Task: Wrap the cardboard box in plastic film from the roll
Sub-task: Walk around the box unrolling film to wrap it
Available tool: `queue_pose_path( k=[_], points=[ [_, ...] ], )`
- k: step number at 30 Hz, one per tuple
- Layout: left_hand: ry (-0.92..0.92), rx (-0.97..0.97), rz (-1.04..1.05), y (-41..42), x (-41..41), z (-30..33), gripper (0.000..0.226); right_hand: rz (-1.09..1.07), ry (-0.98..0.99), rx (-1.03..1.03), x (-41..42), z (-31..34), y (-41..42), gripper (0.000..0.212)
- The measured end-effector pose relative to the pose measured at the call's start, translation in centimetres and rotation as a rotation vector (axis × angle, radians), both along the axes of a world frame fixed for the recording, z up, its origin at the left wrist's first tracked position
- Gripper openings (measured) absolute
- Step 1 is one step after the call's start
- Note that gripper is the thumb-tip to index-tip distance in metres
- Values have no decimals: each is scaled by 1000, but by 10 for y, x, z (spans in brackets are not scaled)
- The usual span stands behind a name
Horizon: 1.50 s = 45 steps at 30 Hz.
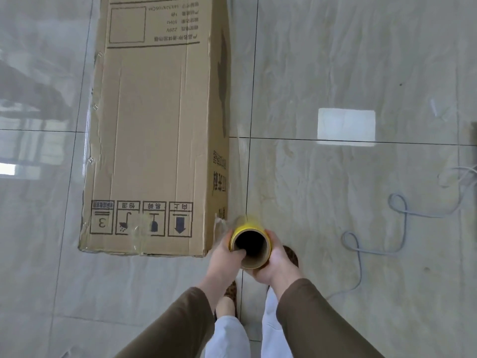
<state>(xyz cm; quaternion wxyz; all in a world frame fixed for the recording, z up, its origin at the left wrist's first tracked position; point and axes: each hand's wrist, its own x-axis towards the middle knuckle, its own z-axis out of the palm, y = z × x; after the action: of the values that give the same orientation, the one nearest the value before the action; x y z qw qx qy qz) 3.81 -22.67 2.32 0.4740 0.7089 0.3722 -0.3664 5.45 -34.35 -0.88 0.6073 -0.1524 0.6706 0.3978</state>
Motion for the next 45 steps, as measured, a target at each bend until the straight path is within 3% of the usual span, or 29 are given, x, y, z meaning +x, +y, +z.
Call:
queue_pose_path(
  k=[4, 8, 10, 13, 17, 22, 26, 29, 32, 36, 41, 45],
  points=[
    [-7, 213, -433, 6, 3, -3, 58, -73, -43, 35, -30, 1, 3, 56],
    [88, 300, -739, 24, 23, 3, 31, 246, -103, -35, -49, -1, 7, 37],
    [162, 313, -1017, 27, 22, 10, 28, 249, -111, -113, -50, -5, 10, 47],
    [112, 322, -1037, 33, 12, -5, 30, 321, -211, -31, -45, -9, 18, 74],
    [-40, 298, -989, 43, -5, -8, 61, 422, -269, -27, -56, -10, 34, 70],
    [-184, 145, -330, 53, -60, -2, 63, 185, -181, -46, -84, -5, 47, 55],
    [82, 4, -1, 57, -112, -9, 79, 18, -49, -16, -110, -8, 46, 56],
    [104, 58, -203, 53, -126, -13, 78, -37, 8, 27, -137, -14, 46, 50],
    [81, 239, -576, 51, -129, -13, 72, 53, 32, 24, -172, -12, 45, 42],
    [103, 334, -1043, 58, -125, -12, 76, 141, -2, -64, -198, -14, 42, 42],
    [84, 275, -1143, 59, -121, -9, 64, 232, -259, 47, -172, -5, 39, 61],
    [113, 223, -1117, 55, -129, -12, 80, 376, -290, -25, -174, -6, 43, 64]
  ],
)
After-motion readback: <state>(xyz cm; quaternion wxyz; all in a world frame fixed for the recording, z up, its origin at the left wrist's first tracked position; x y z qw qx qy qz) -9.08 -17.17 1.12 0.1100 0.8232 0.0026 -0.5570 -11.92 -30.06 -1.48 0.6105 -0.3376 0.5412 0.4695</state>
